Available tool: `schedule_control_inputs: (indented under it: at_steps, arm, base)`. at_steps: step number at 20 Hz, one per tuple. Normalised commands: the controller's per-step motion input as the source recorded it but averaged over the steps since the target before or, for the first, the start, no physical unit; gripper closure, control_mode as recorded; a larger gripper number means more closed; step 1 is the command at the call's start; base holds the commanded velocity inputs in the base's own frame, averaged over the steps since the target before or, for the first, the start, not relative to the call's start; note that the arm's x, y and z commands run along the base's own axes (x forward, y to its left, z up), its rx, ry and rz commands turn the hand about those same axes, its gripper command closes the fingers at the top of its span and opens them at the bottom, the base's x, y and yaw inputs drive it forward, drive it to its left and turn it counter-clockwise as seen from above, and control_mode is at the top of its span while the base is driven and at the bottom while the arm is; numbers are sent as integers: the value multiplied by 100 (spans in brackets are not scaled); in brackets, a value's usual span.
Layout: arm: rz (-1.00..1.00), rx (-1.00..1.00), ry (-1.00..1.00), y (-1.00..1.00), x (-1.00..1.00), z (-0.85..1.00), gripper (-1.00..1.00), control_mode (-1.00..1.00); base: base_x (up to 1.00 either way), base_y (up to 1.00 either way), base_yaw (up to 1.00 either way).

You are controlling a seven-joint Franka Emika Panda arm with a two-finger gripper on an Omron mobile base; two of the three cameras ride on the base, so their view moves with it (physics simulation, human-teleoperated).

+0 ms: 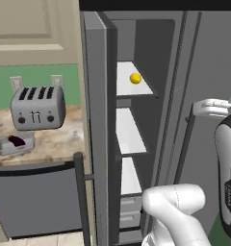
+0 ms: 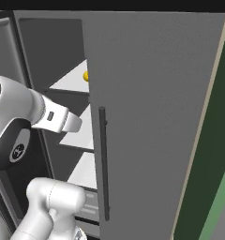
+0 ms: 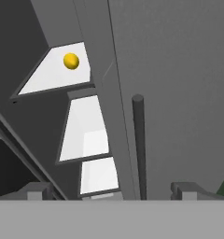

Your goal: Take the eggplant and lemon out of the freezer and place them in the tupperware container on the counter. Then put the tupperware containing the vegetables back in the freezer.

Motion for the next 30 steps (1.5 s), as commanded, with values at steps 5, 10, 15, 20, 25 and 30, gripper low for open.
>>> schedule_control_inputs:
  at_steps: [5,10,15,20,25,30]
  arm:
    - [0,0,0,0,0,0,-100,100]
    - [0,0,0,0,0,0,-100,100]
    - [0,0,0,0,0,0,-100,100]
    - [0,0,0,0,0,0,-100,100]
    - [0,0,0,14,3,35,-100,-100]
    - [0,-1,3,43,31,23,-100,-100]
  base:
    - [35,17,0]
    - [5,0,0]
    - [0,0,0]
    - [2,2,0]
    - [0,0,0]
    - [0,0,0]
